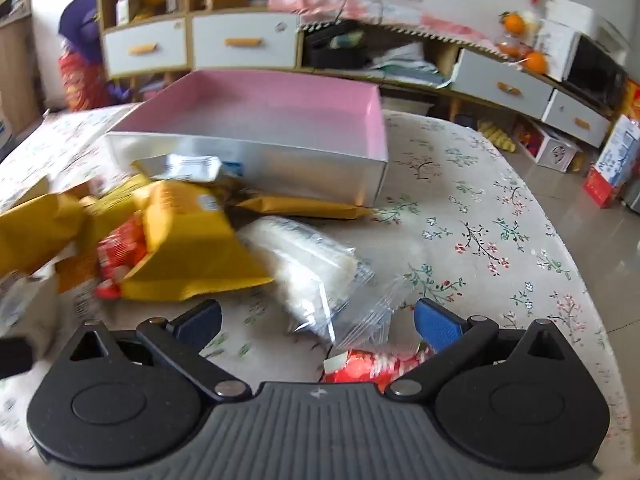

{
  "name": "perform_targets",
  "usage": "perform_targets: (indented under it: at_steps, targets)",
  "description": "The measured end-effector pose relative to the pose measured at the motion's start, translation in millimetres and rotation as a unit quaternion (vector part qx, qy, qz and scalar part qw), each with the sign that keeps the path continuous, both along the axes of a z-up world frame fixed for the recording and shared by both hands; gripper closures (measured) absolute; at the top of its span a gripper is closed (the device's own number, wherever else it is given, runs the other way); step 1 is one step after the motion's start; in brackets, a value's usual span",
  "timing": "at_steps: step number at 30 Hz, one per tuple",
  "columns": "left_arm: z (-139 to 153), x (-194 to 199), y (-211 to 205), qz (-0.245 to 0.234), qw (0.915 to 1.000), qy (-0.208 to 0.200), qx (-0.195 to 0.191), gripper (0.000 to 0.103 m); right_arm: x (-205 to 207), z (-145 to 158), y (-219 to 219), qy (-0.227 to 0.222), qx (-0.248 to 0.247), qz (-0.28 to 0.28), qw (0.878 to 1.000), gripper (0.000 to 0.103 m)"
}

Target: Organize snacks

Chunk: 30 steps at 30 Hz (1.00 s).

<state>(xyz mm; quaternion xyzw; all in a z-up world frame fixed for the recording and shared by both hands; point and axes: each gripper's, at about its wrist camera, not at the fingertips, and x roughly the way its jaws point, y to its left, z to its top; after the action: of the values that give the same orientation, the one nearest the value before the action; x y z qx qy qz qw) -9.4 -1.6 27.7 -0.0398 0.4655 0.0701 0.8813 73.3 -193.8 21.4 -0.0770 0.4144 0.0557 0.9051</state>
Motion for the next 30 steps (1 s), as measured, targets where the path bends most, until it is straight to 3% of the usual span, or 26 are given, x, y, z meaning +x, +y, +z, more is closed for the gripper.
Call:
perform_targets:
  at_steps: [5,9,13,30]
  targets:
    - [5.2,1.0,-0.5,0.004,0.9999,-0.007,0.007,0.000,-1.9,18.7,1.0,0.035,-0.003,0.000,0.999,0.000]
    - [6.7,2.6,0.0,0.007,0.9999,-0.006,0.010,0.000,-3.3,30.5,3.6,0.031,-0.014,0.003,0.999,0.000]
    - [10.4,6.5,-0.3,0.011,0.9999,-0.009,0.009,0.000,-2.4,38.4,-0.2,0.028,0.006,-0.002,1.000,0.000]
    - [11.1,17.3,-4.4,0.020,0.9996,-0.006,0.017,0.000,4.2,33.6,-1.5,0.060,0.010,0.002,0.998,0.000]
